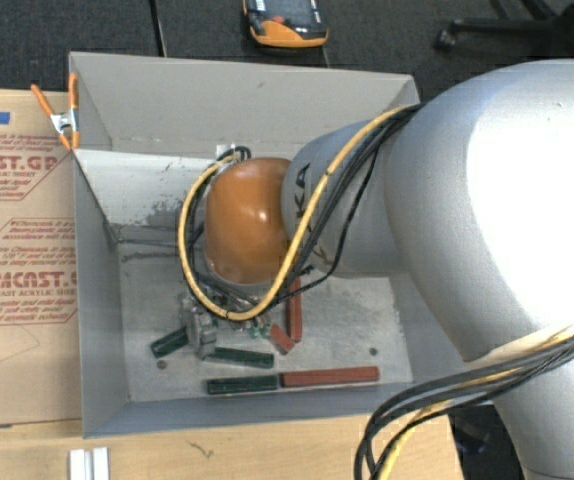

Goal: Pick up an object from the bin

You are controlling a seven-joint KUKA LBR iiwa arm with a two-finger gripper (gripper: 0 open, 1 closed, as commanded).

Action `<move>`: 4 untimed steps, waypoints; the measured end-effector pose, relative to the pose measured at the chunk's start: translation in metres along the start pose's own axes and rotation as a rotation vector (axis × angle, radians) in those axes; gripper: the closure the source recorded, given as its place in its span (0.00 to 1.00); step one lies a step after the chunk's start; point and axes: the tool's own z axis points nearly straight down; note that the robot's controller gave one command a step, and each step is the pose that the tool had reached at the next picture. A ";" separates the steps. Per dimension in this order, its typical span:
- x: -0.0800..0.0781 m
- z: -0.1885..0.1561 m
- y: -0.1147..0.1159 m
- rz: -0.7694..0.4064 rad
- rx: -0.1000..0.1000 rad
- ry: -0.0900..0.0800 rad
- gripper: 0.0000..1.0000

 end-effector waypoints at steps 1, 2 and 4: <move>0.000 0.000 0.001 -0.017 0.000 0.001 1.00; 0.001 -0.004 0.001 -0.016 0.000 0.007 1.00; 0.001 -0.043 0.002 -0.015 0.000 0.009 1.00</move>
Offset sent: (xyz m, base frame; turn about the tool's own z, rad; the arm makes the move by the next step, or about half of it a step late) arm 0.0000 0.0000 0.0543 0.0000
